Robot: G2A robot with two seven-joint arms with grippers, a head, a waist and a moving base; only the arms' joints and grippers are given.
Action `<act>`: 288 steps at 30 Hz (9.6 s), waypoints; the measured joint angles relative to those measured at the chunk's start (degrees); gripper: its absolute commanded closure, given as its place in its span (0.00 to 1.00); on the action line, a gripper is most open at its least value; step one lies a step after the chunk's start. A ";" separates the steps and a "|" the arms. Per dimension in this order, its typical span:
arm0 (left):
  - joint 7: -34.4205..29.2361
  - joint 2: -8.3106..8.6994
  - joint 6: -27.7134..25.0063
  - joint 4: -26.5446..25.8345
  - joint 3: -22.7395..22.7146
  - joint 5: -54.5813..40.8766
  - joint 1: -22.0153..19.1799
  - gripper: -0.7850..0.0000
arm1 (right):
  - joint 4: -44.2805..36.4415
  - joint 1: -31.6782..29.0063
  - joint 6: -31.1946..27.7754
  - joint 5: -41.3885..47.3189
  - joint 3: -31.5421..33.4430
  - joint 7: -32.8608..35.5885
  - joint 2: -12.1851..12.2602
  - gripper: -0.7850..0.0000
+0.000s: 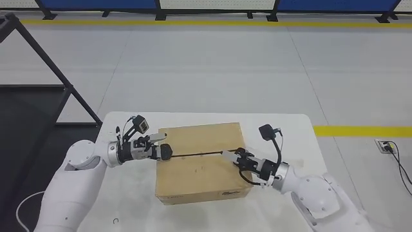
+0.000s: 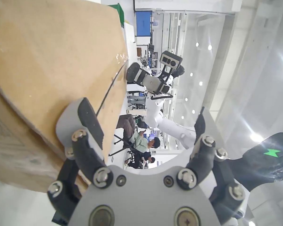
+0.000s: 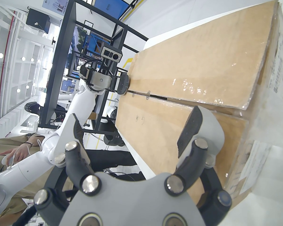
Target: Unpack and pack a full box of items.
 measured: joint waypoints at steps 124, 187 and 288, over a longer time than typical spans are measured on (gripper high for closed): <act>1.20 -0.16 -0.47 2.28 2.97 2.61 -1.60 0.00 | 16.37 -11.11 -20.05 31.46 19.63 -20.77 -5.99 0.00; 1.20 -0.16 -0.47 2.28 2.97 2.61 -1.60 0.00 | -3.00 -0.50 0.22 -16.97 -13.25 -31.43 -13.73 0.00; 5.76 2.73 4.44 -8.44 -0.28 1.45 3.70 0.00 | -20.21 -16.19 13.26 -56.86 -1.17 0.85 -11.48 0.00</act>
